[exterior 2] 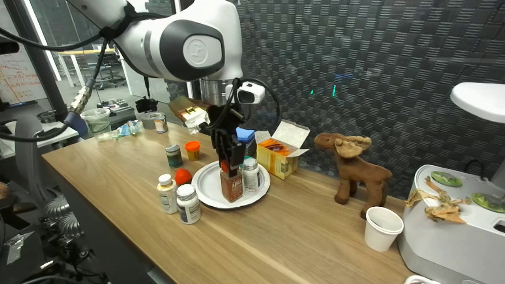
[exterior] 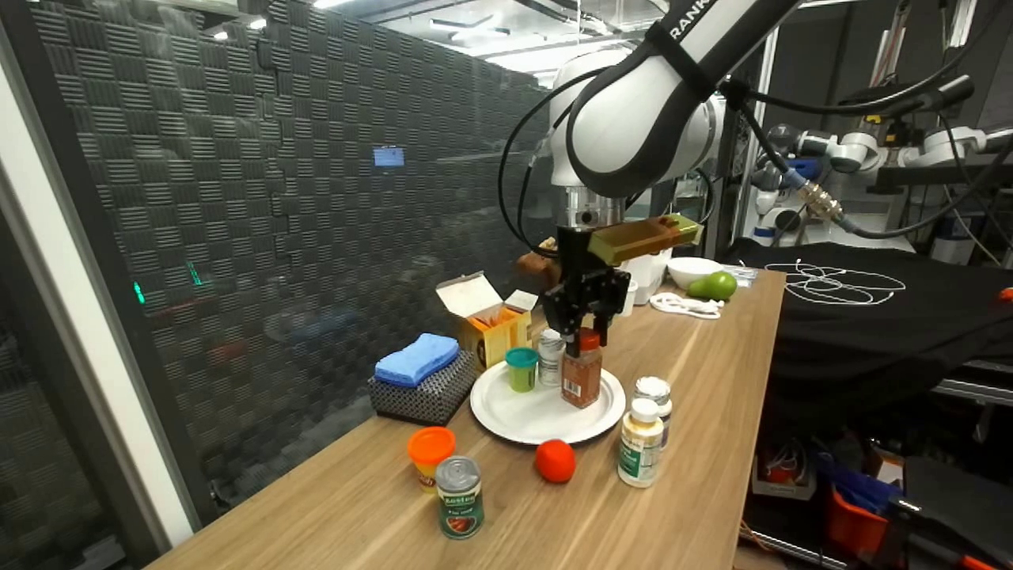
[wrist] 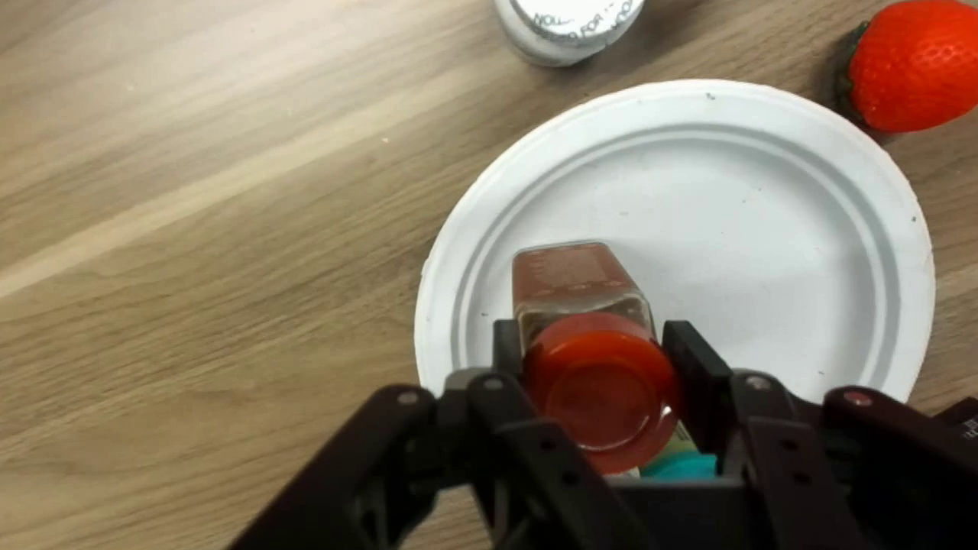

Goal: Put all the bottles and the orange plushie that are around the white plate on the white plate

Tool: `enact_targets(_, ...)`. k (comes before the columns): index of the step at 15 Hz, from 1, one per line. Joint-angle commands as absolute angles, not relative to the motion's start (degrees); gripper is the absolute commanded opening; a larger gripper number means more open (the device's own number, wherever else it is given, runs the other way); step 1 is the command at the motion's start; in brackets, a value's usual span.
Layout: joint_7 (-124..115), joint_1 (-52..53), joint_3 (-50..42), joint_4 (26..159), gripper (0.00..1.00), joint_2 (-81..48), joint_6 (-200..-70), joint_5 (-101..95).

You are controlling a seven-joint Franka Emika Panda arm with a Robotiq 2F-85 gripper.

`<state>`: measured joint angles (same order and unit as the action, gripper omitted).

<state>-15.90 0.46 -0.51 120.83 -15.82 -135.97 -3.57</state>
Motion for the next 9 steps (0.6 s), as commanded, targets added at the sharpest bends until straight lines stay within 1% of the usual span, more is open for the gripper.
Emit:
enact_targets(1, -14.7, 0.8, -1.4, 116.8, 0.24, -18.7, -133.3, -3.4)
enact_targets(5, -15.3, 1.1, -1.7, 115.5, 0.24, -19.5, -131.6, -4.0)
enact_targets(6, -15.3, 1.1, -1.7, 115.4, 0.26, -19.3, -131.3, -4.1)
enact_targets(7, -15.2, 1.1, -1.7, 115.4, 0.74, -19.1, -130.9, -4.1)
enact_targets(8, -15.1, 1.1, -1.7, 115.7, 0.74, -18.6, -130.6, -4.2)
enact_targets(9, -15.5, 1.1, -1.9, 116.9, 0.81, -17.2, -130.3, -4.4)
